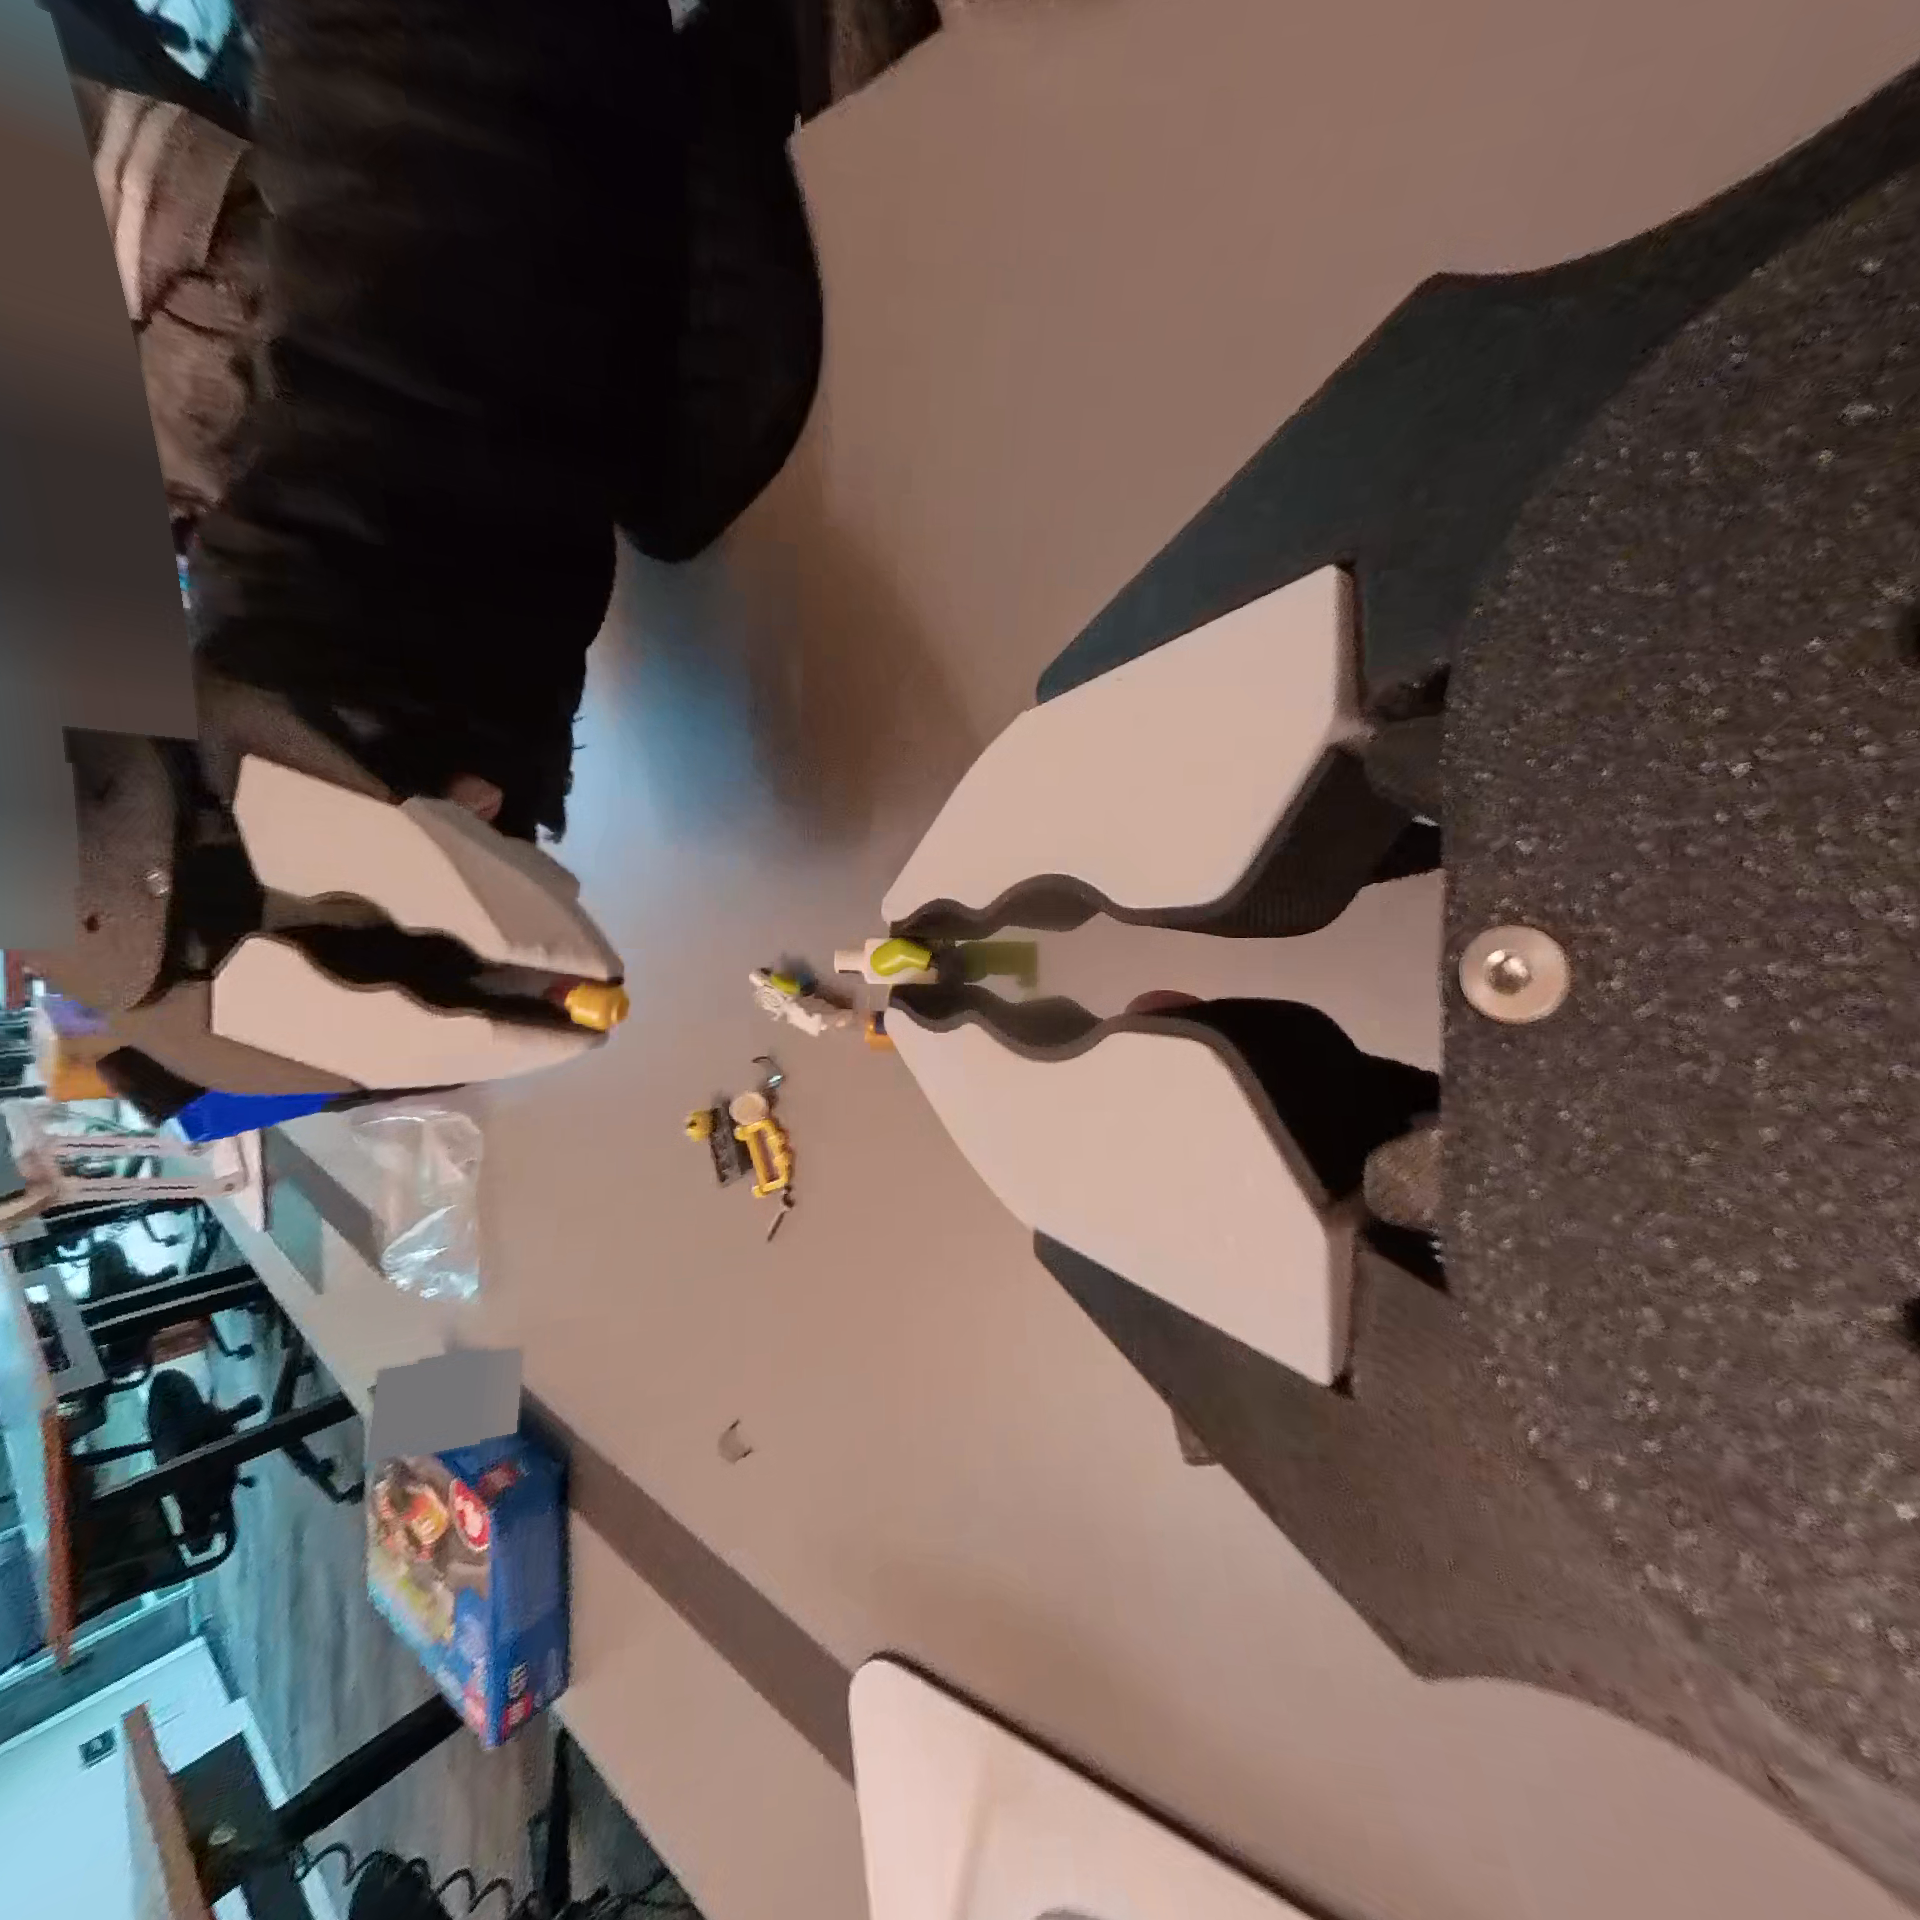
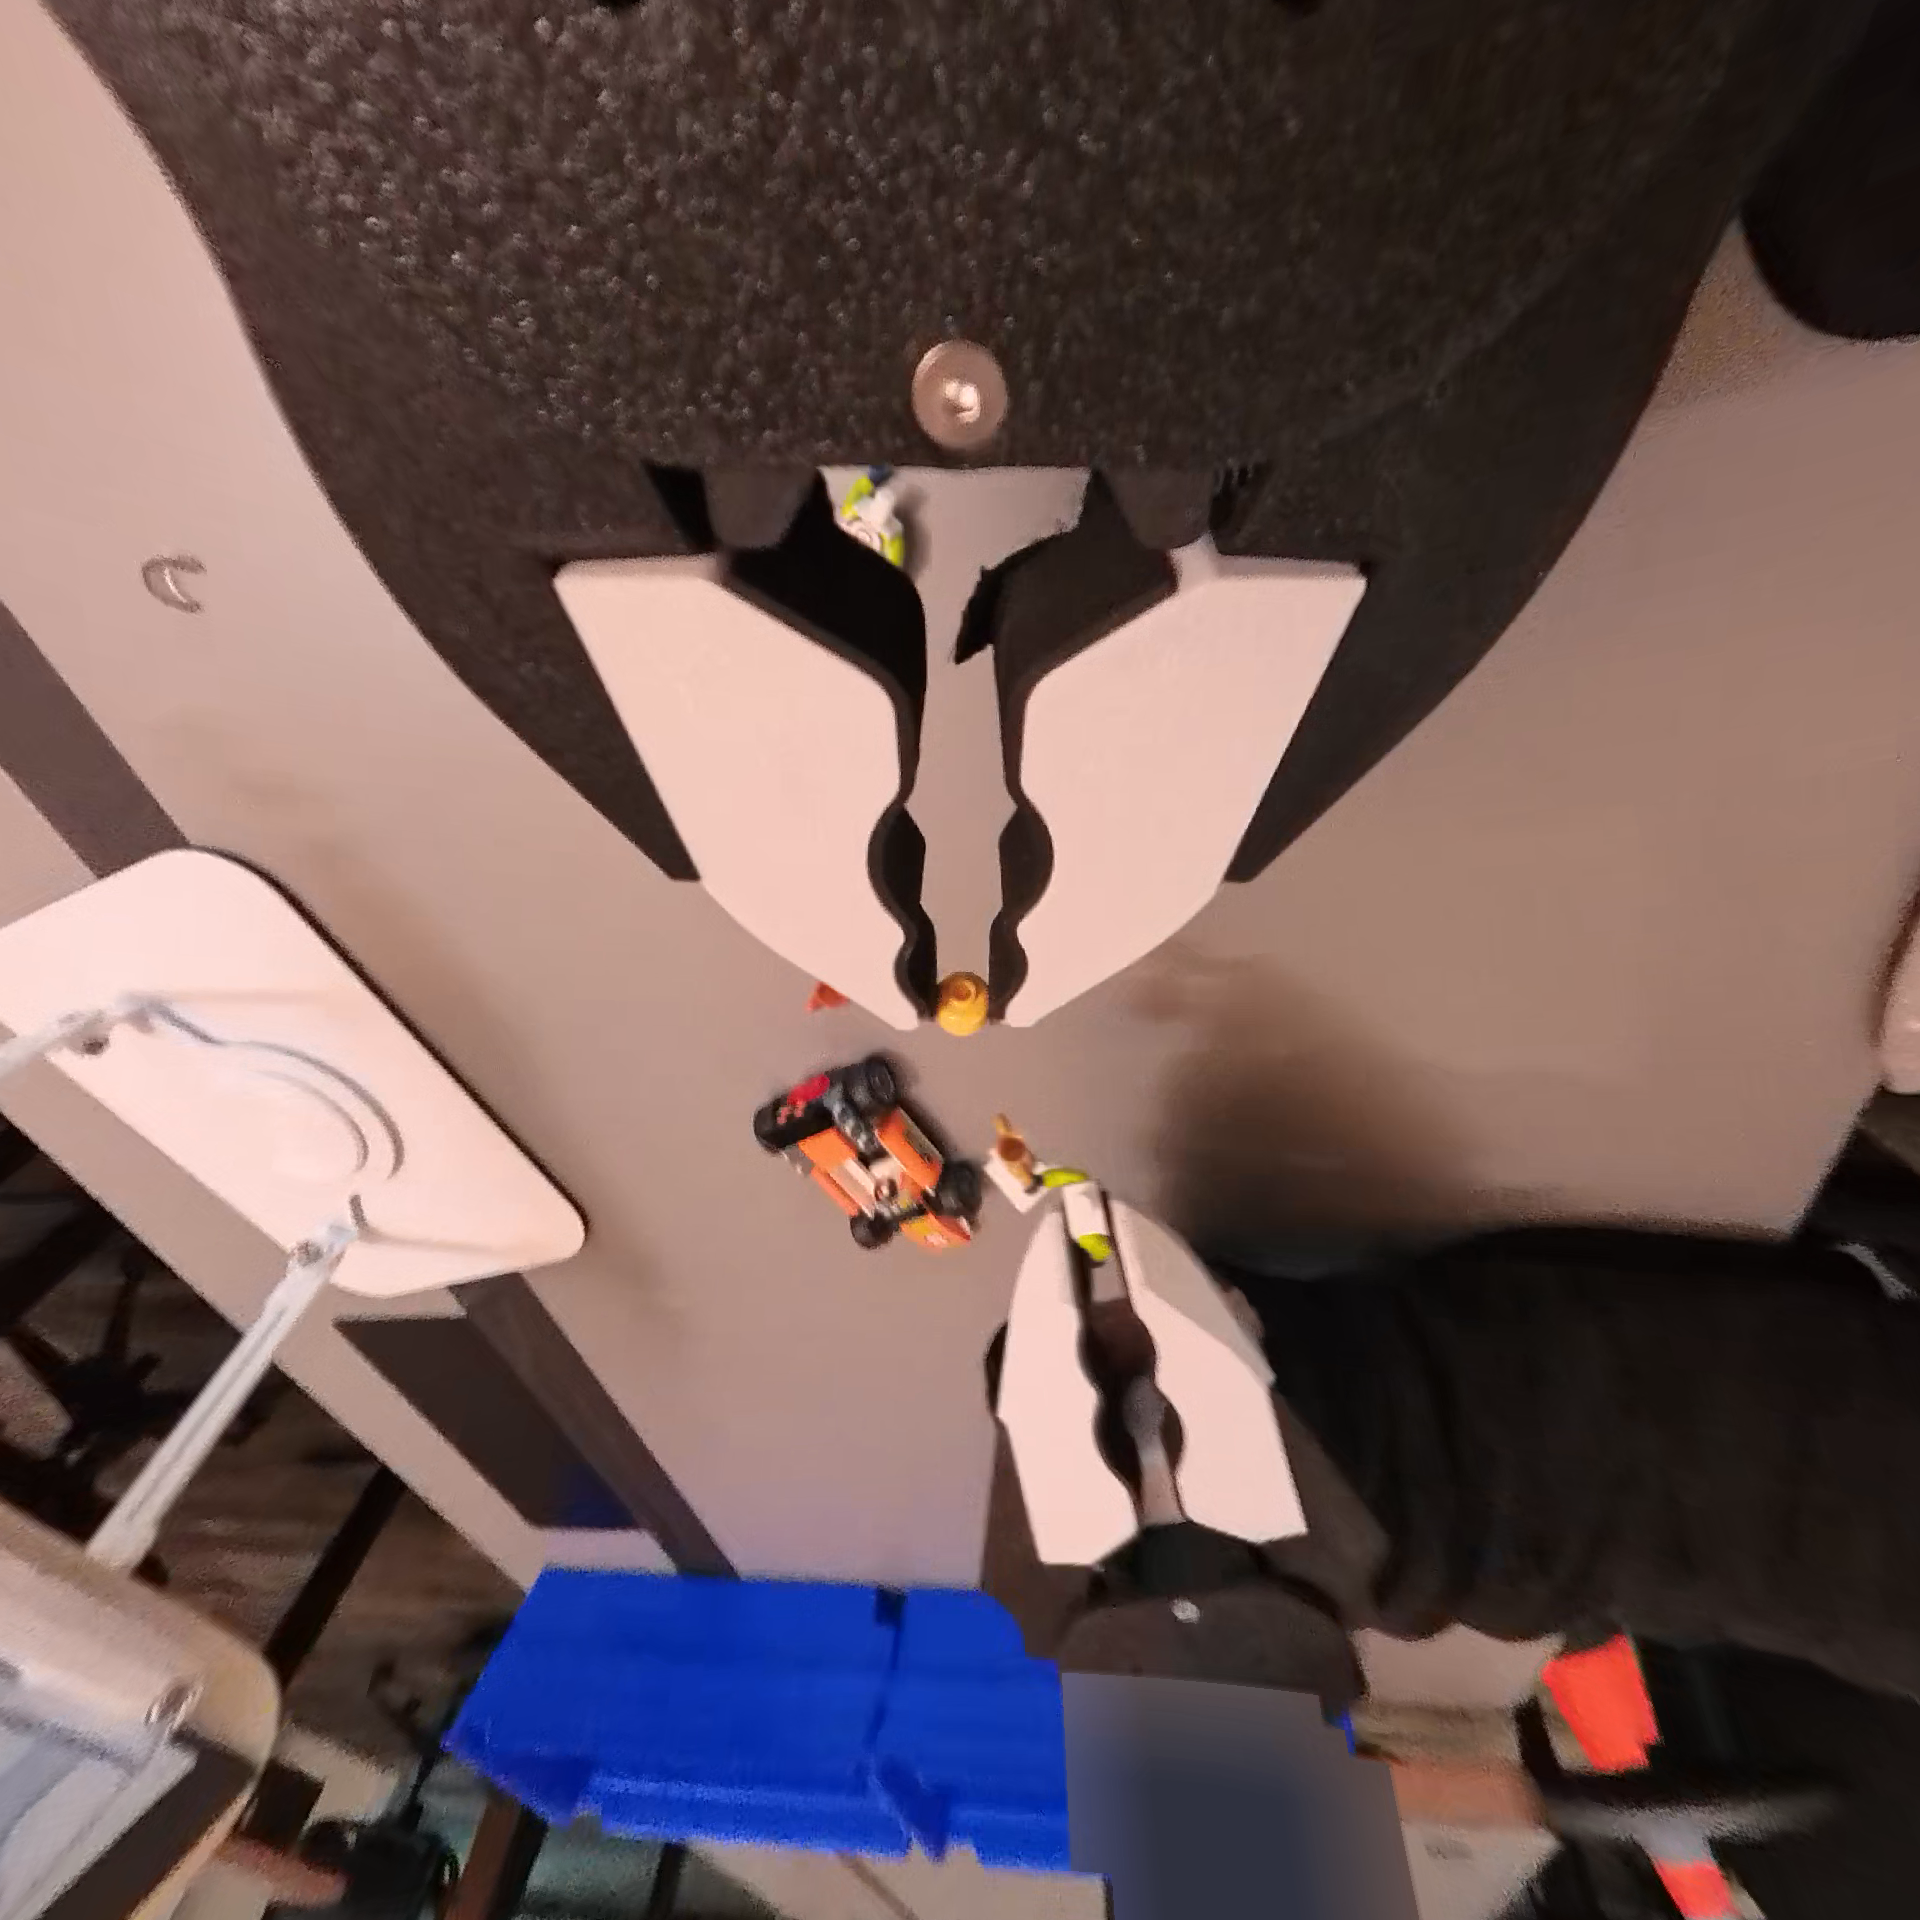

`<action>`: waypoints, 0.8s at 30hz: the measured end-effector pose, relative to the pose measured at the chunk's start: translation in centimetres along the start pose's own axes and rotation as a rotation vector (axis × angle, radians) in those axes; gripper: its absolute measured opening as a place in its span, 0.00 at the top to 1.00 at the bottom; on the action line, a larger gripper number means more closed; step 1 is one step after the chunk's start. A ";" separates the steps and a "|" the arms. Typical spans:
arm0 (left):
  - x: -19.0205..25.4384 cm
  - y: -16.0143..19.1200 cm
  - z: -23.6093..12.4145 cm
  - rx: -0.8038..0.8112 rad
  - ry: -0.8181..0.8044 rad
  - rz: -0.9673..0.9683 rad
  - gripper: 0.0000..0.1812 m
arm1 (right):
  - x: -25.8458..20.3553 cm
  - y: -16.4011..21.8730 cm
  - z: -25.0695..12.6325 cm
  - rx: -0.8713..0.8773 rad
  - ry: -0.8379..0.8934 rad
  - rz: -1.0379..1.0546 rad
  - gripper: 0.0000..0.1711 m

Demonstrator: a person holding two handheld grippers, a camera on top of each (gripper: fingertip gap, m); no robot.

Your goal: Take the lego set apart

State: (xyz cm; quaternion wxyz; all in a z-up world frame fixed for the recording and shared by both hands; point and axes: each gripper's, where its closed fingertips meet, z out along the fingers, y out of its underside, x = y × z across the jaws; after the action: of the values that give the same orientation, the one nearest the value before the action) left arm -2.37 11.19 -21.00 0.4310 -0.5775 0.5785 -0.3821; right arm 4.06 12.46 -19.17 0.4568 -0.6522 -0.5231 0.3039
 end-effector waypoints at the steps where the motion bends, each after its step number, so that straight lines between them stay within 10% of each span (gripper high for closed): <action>1: -0.1 0.3 -0.2 -0.004 -0.006 -0.005 0.95 | 0.5 0.5 0.0 -0.017 0.013 0.011 0.94; 12: 0.4 -1.0 -0.3 0.123 0.055 -0.077 0.95 | 5.2 10.0 1.2 -0.413 0.244 0.052 0.83; 24: 2.4 -2.9 -0.1 0.301 0.266 -0.236 0.95 | -3.6 -1.2 3.9 0.029 -0.098 -0.053 0.86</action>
State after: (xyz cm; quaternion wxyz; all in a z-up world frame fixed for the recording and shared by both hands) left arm -1.36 8.65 -18.44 0.3846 -0.5149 0.4952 -0.5846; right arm -0.74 10.16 -19.92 0.4479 -0.6160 -0.5574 0.3307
